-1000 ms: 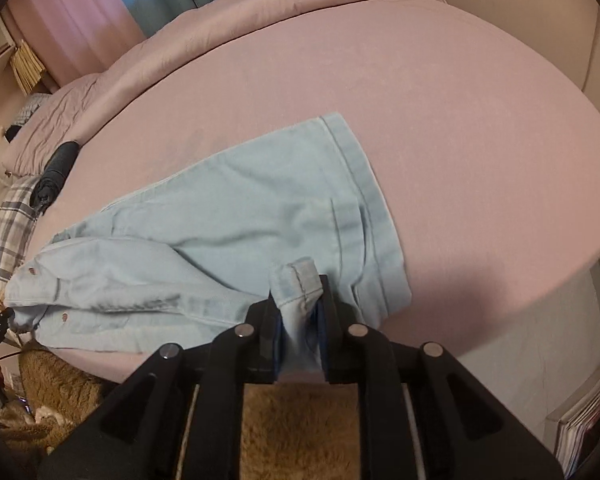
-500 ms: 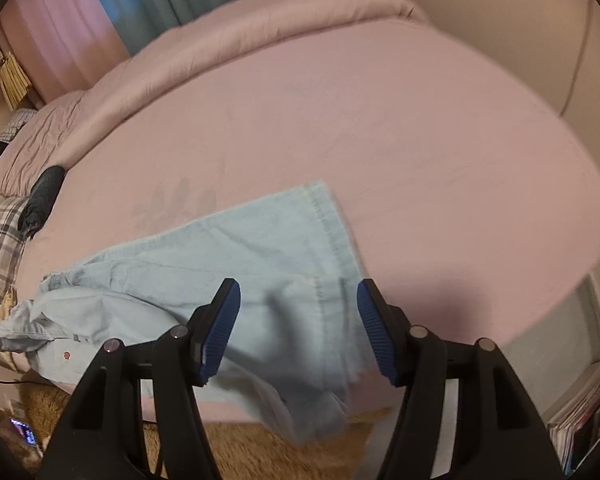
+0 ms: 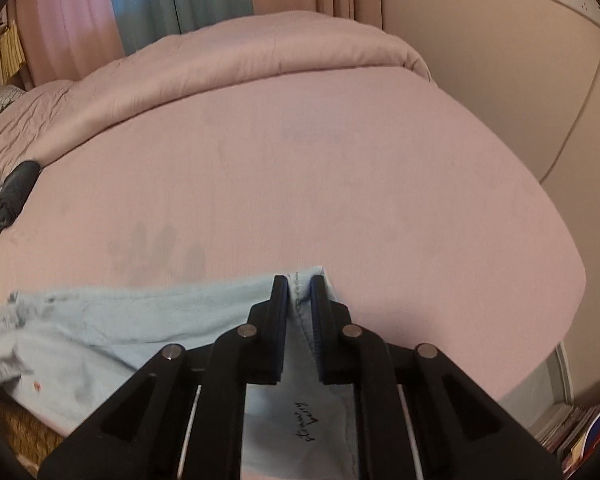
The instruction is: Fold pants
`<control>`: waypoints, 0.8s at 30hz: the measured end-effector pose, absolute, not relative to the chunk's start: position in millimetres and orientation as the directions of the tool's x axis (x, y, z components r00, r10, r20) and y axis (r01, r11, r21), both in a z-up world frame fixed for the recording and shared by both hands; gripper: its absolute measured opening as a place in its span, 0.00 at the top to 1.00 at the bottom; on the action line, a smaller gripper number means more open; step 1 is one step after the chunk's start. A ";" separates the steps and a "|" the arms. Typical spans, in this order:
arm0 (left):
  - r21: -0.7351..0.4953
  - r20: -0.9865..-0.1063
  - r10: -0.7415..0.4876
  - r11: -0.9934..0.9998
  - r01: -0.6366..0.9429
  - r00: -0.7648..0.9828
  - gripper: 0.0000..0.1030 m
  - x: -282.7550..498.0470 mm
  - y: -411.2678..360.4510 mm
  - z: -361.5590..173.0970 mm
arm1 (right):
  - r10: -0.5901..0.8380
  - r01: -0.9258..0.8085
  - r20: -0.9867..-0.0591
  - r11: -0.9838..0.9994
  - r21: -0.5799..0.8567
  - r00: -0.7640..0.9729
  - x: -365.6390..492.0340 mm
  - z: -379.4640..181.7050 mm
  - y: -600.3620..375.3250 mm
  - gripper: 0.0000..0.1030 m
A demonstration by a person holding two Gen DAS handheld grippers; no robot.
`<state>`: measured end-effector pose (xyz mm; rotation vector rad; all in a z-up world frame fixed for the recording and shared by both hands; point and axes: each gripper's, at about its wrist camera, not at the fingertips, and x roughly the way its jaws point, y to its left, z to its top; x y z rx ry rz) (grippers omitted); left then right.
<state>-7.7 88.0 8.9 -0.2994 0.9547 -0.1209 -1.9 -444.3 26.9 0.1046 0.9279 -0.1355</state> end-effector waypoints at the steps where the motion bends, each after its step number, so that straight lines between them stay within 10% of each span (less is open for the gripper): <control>1: -0.294 -0.804 -0.231 0.955 -0.028 0.548 0.31 -2.4 81.2 -1.3 | -0.070 0.176 -0.809 0.984 0.041 0.583 9.1 20.3 -448.2 0.89; 9: -0.199 -0.911 -0.160 0.978 -0.065 0.381 0.31 9.3 62.0 -80.7 | -0.019 0.187 -0.842 0.978 0.097 0.538 29.8 -29.1 -454.1 0.76; 11: -0.199 -0.898 -0.154 0.977 -0.069 0.413 0.31 2.1 62.1 -81.5 | 0.008 0.212 -0.838 0.966 0.147 0.546 17.4 -23.7 -463.4 0.38; 12: -0.203 -0.892 -0.152 0.976 -0.076 0.425 0.31 -2.6 62.3 -81.0 | 0.005 0.256 -0.834 0.951 0.175 0.552 5.4 -16.4 -470.6 0.36; 21: -0.288 -0.865 -0.206 0.950 -0.117 0.458 0.31 -43.2 78.1 -71.9 | -0.050 0.455 -0.793 0.840 0.295 0.607 -92.9 10.5 -490.3 0.37; 24: -0.350 -0.847 -0.244 0.924 -0.151 0.471 0.31 -55.8 101.0 -66.9 | -0.002 0.475 -0.794 0.802 0.362 0.607 -99.4 -11.7 -484.4 0.51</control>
